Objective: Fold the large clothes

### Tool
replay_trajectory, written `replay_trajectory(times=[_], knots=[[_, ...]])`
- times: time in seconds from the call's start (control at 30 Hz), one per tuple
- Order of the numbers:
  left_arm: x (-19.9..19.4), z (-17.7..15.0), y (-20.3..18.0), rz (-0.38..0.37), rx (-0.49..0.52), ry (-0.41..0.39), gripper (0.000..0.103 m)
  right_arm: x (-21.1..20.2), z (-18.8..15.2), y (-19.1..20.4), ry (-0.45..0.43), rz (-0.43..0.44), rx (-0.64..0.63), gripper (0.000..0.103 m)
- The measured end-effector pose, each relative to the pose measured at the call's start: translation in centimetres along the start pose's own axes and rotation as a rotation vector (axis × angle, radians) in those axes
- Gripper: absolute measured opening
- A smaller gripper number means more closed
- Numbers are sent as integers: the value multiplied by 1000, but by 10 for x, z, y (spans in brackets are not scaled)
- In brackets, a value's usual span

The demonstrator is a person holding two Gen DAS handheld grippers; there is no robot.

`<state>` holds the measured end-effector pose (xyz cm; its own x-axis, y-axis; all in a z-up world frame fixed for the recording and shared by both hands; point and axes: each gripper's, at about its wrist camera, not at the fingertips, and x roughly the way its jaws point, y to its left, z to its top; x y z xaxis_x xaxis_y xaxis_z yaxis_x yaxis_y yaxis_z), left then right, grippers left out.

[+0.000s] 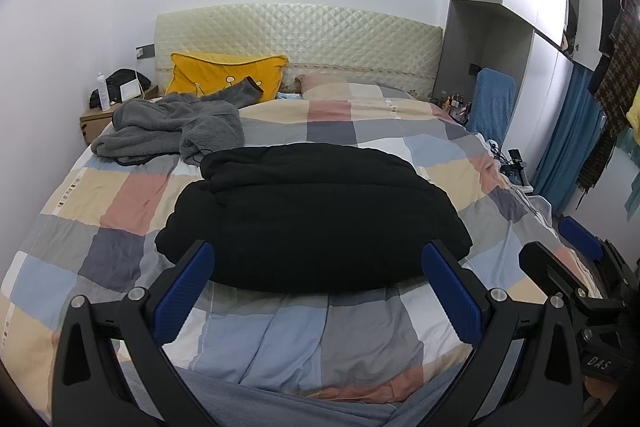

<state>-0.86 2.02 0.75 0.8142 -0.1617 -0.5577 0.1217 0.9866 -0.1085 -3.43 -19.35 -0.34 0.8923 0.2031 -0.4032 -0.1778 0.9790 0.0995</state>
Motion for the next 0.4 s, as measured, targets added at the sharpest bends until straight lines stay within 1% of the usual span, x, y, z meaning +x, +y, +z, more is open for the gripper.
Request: replay_trajectory(times=[0.4], knots=[[-2, -1, -5, -11, -4, -10, 103, 0, -1, 0, 0, -2, 2, 103]])
